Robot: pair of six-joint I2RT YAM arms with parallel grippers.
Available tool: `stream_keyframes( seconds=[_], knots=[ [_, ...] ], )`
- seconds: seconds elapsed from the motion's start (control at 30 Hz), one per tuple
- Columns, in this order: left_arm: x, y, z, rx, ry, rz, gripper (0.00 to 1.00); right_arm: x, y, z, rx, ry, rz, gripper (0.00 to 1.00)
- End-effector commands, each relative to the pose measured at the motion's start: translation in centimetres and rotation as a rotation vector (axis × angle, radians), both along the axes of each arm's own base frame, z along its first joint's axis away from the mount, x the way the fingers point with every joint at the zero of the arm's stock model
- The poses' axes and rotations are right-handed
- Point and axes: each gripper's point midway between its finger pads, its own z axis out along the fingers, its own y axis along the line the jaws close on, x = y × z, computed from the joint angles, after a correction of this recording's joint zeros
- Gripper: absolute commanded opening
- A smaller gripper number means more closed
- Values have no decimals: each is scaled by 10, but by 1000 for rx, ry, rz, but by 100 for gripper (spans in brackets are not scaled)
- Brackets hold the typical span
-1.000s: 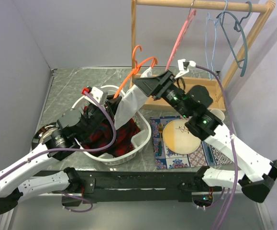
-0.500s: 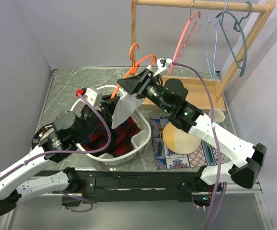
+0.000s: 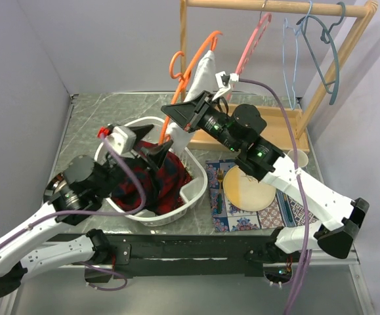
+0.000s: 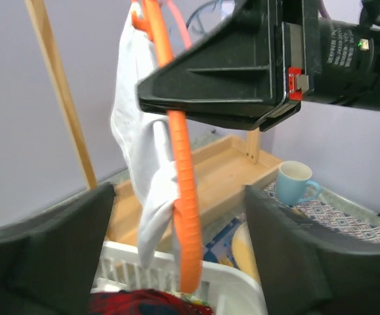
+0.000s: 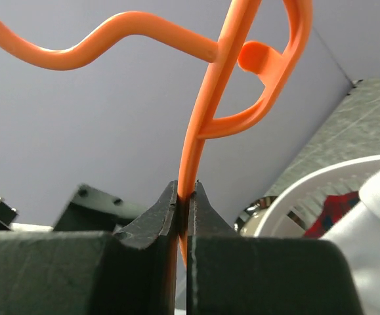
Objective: Remove the skirt from the hanger
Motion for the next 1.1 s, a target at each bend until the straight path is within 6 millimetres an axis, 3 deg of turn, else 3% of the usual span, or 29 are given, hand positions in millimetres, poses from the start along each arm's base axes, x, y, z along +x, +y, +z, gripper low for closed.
stream_keyframes(
  seconds=[0.0, 0.07, 0.23, 0.43, 0.63, 0.8, 0.9, 1.03, 1.07],
  knots=[
    [-23, 10, 26, -15, -149, -60, 94, -33, -44, 64, 83, -197, -20, 0],
    [-23, 10, 17, 42, -174, -58, 99, -44, -53, 69, 95, -217, -10, 0],
    [-18, -2, -6, 176, -191, -77, 99, -69, -68, 82, 126, -261, 39, 0],
    [-17, -26, -30, 283, -218, -156, 95, -92, -73, 86, 184, -273, 132, 0],
    [-24, -35, -33, 247, -223, -209, 96, -108, -54, 72, 218, -243, 290, 0],
    [-12, -35, -40, 278, -201, -162, 92, -110, -50, 68, 233, -229, 323, 0],
    [-7, -34, -41, 291, -206, -140, 79, -114, -56, 68, 243, -235, 322, 0],
    [-5, -27, -37, 278, -214, -101, 32, -118, -62, 62, 247, -232, 313, 0],
    [-5, -27, -37, 274, -216, -99, 28, -118, -63, 61, 247, -232, 313, 0]
  ],
)
